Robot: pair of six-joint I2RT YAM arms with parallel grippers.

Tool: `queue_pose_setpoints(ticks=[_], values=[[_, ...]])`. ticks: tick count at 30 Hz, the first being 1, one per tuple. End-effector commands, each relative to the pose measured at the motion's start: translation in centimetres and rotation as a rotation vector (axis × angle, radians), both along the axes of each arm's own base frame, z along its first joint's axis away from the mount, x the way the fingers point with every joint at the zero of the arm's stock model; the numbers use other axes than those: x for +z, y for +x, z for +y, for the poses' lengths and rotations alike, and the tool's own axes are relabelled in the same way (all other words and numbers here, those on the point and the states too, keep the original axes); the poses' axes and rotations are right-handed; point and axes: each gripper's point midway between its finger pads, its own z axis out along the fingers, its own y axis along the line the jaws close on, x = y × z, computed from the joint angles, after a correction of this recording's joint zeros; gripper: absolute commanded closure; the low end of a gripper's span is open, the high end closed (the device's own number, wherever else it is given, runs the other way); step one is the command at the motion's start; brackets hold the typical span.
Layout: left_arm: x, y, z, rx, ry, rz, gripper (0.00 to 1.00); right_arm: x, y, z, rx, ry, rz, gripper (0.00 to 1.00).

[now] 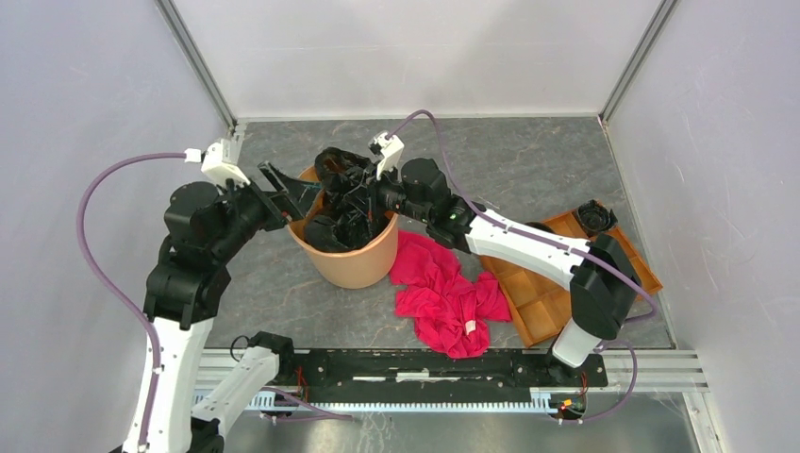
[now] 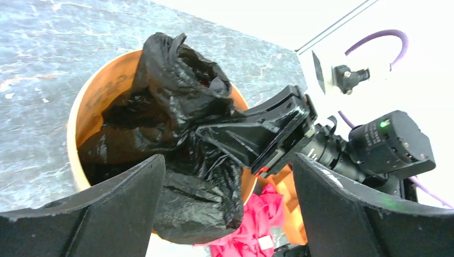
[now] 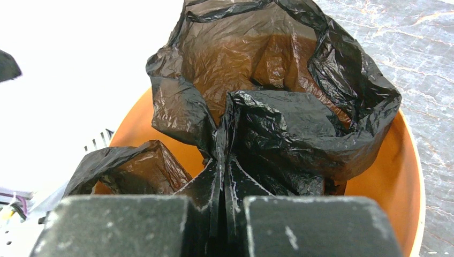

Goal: Put the trash bags into the trash bin

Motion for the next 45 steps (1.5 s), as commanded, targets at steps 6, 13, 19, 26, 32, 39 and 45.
queue_pose_setpoints(ticks=[6, 13, 19, 26, 32, 39, 45], values=[[0.2, 3.7, -3.5, -0.094, -0.150, 0.074, 0.20, 5.7, -0.9, -0.4, -0.018, 0.056, -0.138, 0.95], [-2.0, 5.3, -3.7, -0.081, -0.132, 0.103, 0.20, 5.7, -1.4, -0.1, -0.002, 0.041, -0.150, 0.91], [-2.2, 6.7, -4.1, -0.112, -0.100, 0.078, 0.43, 5.4, -1.7, 0.0, 0.002, 0.036, -0.142, 0.90], [-3.3, 6.6, -4.6, -0.146, -0.089, 0.089, 0.51, 5.4, -1.9, 0.4, 0.001, 0.039, -0.141, 0.89], [-4.3, 6.8, -4.9, -0.174, -0.065, 0.088, 0.78, 5.9, -2.0, 0.8, 0.005, 0.038, -0.141, 0.89], [-2.9, 6.6, -2.1, -0.048, 0.017, 0.016, 0.98, 6.1, -2.0, -0.6, -0.037, 0.011, -0.124, 0.61], [-1.9, 4.6, -0.7, -0.002, 0.035, -0.066, 0.98, 8.0, -2.8, -3.2, -0.111, 0.114, -0.054, 0.22]])
